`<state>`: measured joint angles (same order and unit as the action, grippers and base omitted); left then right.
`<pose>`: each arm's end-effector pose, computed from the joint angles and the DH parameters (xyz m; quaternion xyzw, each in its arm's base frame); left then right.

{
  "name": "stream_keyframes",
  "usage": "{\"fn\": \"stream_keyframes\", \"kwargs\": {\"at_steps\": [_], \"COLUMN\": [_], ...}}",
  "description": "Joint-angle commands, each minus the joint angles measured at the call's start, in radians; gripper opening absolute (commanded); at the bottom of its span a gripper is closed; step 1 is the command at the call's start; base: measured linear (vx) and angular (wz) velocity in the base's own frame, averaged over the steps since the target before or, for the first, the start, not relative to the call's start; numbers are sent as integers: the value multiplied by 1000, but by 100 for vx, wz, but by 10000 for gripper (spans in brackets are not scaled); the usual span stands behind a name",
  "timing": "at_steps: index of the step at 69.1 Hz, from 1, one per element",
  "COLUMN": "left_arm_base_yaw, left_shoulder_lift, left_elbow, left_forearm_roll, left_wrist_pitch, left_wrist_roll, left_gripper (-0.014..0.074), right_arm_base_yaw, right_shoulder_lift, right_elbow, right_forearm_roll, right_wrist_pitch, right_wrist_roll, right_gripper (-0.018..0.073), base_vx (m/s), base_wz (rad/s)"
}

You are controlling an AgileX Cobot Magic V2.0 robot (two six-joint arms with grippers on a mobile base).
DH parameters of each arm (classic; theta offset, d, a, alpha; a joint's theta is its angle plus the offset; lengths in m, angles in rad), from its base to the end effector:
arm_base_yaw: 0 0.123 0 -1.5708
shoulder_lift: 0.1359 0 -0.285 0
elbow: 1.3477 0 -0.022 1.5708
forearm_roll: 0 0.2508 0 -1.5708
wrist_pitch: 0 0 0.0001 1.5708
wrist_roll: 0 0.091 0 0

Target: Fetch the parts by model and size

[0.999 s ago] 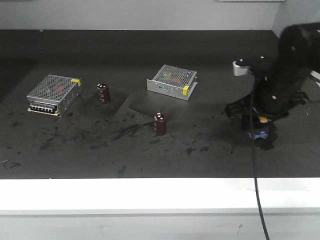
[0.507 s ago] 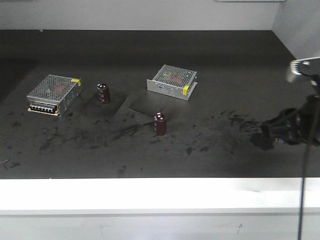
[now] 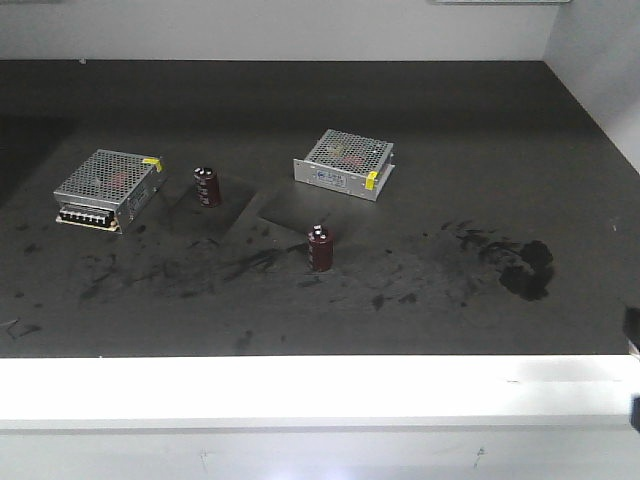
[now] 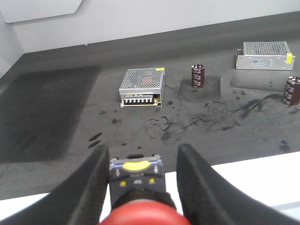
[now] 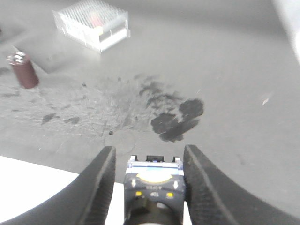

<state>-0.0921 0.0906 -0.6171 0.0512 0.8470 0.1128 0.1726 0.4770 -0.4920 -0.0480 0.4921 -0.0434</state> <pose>0.0034 0.0032 0.3284 0.0816 0.7801 0.0320 0.6195 0.0971 0.0148 0.2998 -0.1007 0.8244 0.0148 0.5568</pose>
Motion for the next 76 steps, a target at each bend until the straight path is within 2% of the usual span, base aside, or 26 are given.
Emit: {"fn": "stream_keyframes", "kwargs": {"at_steps": [1,22,76], "left_arm_base_yaw": [-5,-5,-5], "left_shoulder_lift": [16,16,16], "left_elbow": [-19,-19,-19], "left_forearm_roll": [1,1,1], "left_wrist_pitch": [-76,-76,-76], "left_wrist_roll": [-3,-3,-3], "left_gripper": [-6,-6,-6], "right_arm_base_yaw": [-3,-3,-3], "right_shoulder_lift": [-92,-336,-347], "right_elbow": [12,52,52], "right_forearm_roll": [-7,-8,-8], "right_wrist_pitch": [-84,-75,-84], "right_wrist_roll": [-13,-13,-13], "right_gripper": [-5,-5,-5], "base_vx": [0,0,0], "base_wz": [0,0,0]}}
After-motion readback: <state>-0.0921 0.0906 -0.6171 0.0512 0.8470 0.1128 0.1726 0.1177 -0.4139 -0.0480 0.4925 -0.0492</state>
